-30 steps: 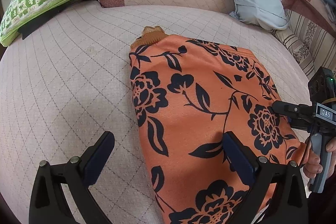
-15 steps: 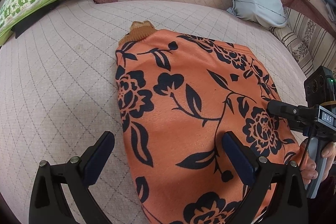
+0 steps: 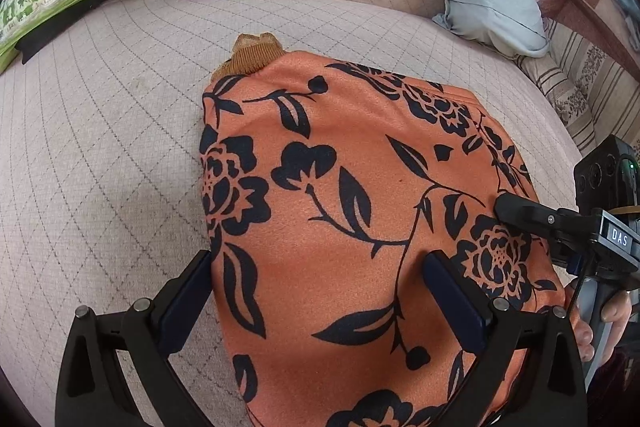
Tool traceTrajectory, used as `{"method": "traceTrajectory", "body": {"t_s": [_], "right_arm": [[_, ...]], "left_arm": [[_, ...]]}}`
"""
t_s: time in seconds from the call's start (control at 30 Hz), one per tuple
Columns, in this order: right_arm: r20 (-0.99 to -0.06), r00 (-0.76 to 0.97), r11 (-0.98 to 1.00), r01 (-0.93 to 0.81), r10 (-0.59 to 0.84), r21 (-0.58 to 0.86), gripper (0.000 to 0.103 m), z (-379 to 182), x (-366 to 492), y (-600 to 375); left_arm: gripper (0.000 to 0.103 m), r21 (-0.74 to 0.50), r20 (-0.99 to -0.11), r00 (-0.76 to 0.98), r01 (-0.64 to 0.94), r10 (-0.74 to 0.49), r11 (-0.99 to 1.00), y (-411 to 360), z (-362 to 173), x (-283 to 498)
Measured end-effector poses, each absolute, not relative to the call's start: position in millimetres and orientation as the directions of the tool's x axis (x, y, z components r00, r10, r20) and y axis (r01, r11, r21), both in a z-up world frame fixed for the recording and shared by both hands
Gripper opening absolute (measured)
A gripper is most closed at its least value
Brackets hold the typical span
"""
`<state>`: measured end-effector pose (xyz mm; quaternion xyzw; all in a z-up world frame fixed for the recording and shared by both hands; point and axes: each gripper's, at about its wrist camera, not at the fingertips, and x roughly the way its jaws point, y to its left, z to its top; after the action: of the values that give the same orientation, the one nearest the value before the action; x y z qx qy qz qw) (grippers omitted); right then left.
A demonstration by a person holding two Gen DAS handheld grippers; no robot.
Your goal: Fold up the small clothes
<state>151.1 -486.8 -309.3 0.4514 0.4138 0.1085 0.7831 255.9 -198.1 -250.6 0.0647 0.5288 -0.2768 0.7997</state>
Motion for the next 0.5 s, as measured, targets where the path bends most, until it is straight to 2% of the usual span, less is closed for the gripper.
{"method": "traceTrajectory", "body": {"t_s": [0.1,0.2,0.5], "right_arm": [[-0.556,0.636,0.567,0.217,0.536,0.795,0.058,-310.8,151.6,-487.0],[-0.562,0.634,0.567,0.227,0.531,0.792,0.054,-311.2,152.0,-485.5],[-0.576,0.632,0.574,0.244,0.517,0.782,0.052,-310.5,150.2,-485.0]], "left_arm": [[0.102,-0.190,-0.880,0.291,0.509,-0.375,0.840,-201.0,-252.0,256.9],[0.102,-0.197,-0.878,0.291,0.506,-0.381,0.840,-200.9,-253.4,257.6],[0.101,-0.203,-0.867,0.306,0.503,-0.393,0.840,-194.7,-251.8,254.1]]}}
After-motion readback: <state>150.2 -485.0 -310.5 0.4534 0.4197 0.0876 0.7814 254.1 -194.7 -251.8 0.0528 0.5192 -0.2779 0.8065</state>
